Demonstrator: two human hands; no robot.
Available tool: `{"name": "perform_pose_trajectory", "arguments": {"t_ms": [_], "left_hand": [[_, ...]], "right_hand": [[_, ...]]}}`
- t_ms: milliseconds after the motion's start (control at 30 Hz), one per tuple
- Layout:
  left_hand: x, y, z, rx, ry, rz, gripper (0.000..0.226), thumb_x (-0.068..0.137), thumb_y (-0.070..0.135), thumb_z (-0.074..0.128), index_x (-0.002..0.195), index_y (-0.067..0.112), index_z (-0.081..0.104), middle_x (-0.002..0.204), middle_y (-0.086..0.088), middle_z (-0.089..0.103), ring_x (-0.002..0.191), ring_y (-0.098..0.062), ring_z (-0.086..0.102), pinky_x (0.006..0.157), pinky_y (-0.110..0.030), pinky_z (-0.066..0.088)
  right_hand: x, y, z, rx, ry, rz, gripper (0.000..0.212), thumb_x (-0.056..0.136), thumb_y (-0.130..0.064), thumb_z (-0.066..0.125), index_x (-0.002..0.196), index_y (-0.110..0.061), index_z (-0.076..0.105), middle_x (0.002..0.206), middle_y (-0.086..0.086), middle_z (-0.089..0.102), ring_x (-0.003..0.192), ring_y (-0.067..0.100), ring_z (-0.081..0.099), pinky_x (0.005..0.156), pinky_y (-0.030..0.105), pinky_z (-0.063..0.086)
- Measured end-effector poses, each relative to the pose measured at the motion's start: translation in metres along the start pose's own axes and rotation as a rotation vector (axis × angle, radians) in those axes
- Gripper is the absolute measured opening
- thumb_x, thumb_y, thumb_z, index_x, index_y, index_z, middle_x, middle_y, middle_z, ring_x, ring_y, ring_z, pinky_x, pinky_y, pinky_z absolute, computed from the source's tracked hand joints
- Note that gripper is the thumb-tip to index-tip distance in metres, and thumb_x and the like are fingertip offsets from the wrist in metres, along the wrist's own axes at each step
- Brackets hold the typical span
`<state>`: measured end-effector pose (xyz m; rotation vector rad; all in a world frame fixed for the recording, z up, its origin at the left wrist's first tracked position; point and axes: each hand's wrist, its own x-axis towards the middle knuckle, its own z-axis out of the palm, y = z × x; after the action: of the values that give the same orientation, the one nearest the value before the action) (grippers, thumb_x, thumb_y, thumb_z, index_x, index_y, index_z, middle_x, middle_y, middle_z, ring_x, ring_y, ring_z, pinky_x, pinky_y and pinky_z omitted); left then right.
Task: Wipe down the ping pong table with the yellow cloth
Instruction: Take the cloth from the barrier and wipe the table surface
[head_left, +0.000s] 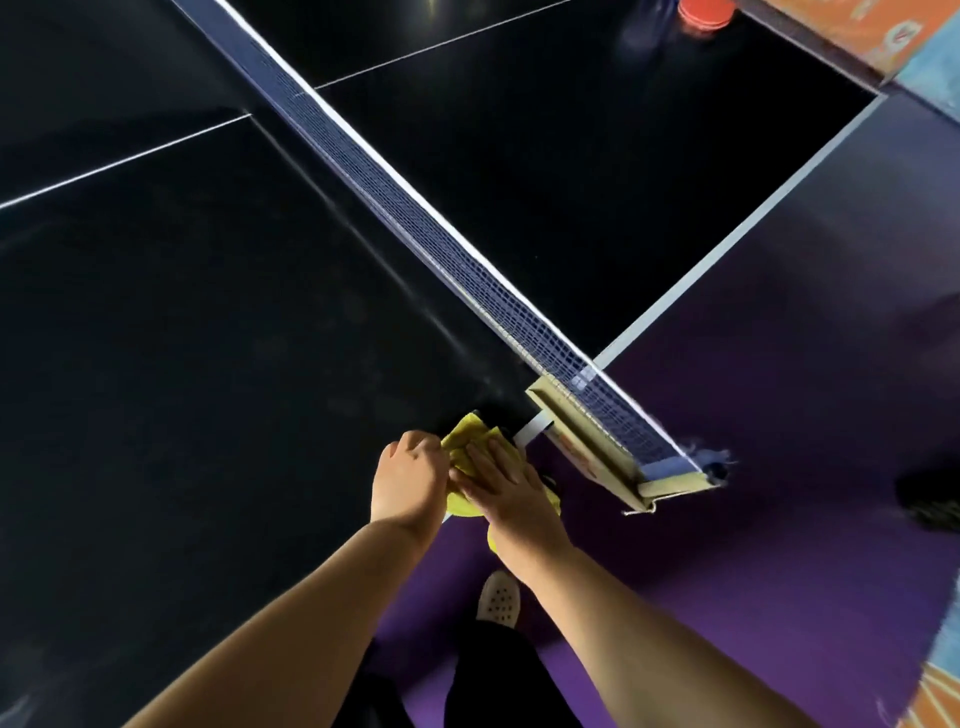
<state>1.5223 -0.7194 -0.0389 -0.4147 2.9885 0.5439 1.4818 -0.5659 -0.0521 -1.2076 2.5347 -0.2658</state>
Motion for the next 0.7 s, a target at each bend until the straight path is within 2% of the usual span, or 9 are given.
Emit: {"name": "perform_pose_trajectory", "arguments": {"t_ms": [67,133,167,233,300,467,567,633,700], "left_hand": [[0.012,0.019,0.006,-0.006,-0.002,-0.041,0.013,0.061,0.009,0.074,0.064,0.015,0.063,0.074,0.001,0.061,0.079,-0.024,0.058,0.067,-0.029,0.042],[0.017,0.033,0.005,0.018,0.001,-0.103,0.009,0.065,0.012,0.073,0.067,0.015,0.065,0.075,0.001,0.061,0.079,-0.024,0.057,0.066,-0.029,0.04],[0.018,0.037,0.004,0.012,0.007,-0.144,0.001,0.074,0.016,0.068,0.074,0.016,0.067,0.082,0.001,0.061,0.084,-0.024,0.056,0.069,-0.029,0.039],[0.016,0.041,-0.002,-0.054,-0.025,-0.267,0.014,0.084,0.022,0.056,0.089,0.019,0.069,0.095,0.002,0.062,0.093,-0.023,0.055,0.076,-0.029,0.039],[0.005,0.046,-0.013,-0.126,-0.015,-0.346,0.018,0.087,0.025,0.05,0.094,0.021,0.066,0.098,0.004,0.061,0.092,-0.022,0.057,0.075,-0.031,0.043],[-0.036,0.067,-0.05,-0.233,0.121,-0.288,0.004,0.087,0.024,0.054,0.091,0.024,0.056,0.091,0.01,0.058,0.079,-0.016,0.057,0.066,-0.03,0.047],[-0.062,0.08,-0.071,-0.297,0.182,-0.214,0.008,0.084,0.02,0.058,0.088,0.025,0.053,0.087,0.012,0.057,0.074,-0.012,0.055,0.062,-0.029,0.047],[-0.079,0.093,-0.082,-0.322,0.223,-0.158,0.012,0.082,0.014,0.058,0.088,0.024,0.053,0.085,0.011,0.057,0.075,-0.013,0.055,0.062,-0.031,0.047],[-0.098,0.108,-0.093,-0.333,0.263,-0.106,0.014,0.08,0.012,0.058,0.088,0.023,0.054,0.083,0.01,0.058,0.075,-0.014,0.054,0.062,-0.032,0.047]], "right_hand": [[0.007,0.016,-0.014,-0.14,-0.003,0.038,0.054,0.09,-0.037,0.026,0.138,-0.033,0.05,0.146,0.003,0.048,0.135,0.032,0.042,0.095,0.05,0.047],[0.012,0.027,-0.027,-0.129,-0.032,0.064,0.09,0.086,-0.055,-0.021,0.142,-0.035,0.046,0.149,0.0,0.041,0.134,0.029,0.038,0.095,0.045,0.041],[0.012,0.029,-0.031,-0.136,0.01,0.042,0.085,0.091,-0.051,-0.018,0.138,-0.035,0.051,0.143,0.001,0.047,0.127,0.031,0.045,0.089,0.045,0.044],[0.005,0.026,-0.044,-0.16,0.025,-0.019,0.04,0.097,-0.027,0.035,0.127,-0.034,0.061,0.132,0.0,0.054,0.112,0.034,0.055,0.078,0.044,0.05],[-0.003,0.025,-0.051,-0.096,-0.004,-0.057,0.052,0.085,-0.01,0.057,0.131,-0.034,0.056,0.141,0.001,0.046,0.116,0.034,0.05,0.084,0.046,0.049],[-0.038,0.02,-0.072,0.089,0.069,-0.021,0.083,0.087,-0.014,0.062,0.155,-0.026,0.015,0.158,0.008,0.024,0.136,0.031,0.035,0.108,0.043,0.036],[-0.062,0.008,-0.079,0.203,0.129,0.041,0.09,0.091,-0.023,0.06,0.155,-0.018,-0.003,0.163,0.011,0.007,0.148,0.026,0.015,0.12,0.031,0.015],[-0.08,-0.002,-0.072,0.212,0.211,0.085,0.088,0.092,-0.035,0.056,0.155,-0.011,0.001,0.162,0.012,0.004,0.15,0.023,0.008,0.122,0.028,0.008],[-0.099,-0.009,-0.064,0.208,0.29,0.107,0.089,0.086,-0.052,0.049,0.154,-0.005,0.015,0.16,0.016,0.015,0.149,0.024,0.013,0.121,0.028,0.01]]}}
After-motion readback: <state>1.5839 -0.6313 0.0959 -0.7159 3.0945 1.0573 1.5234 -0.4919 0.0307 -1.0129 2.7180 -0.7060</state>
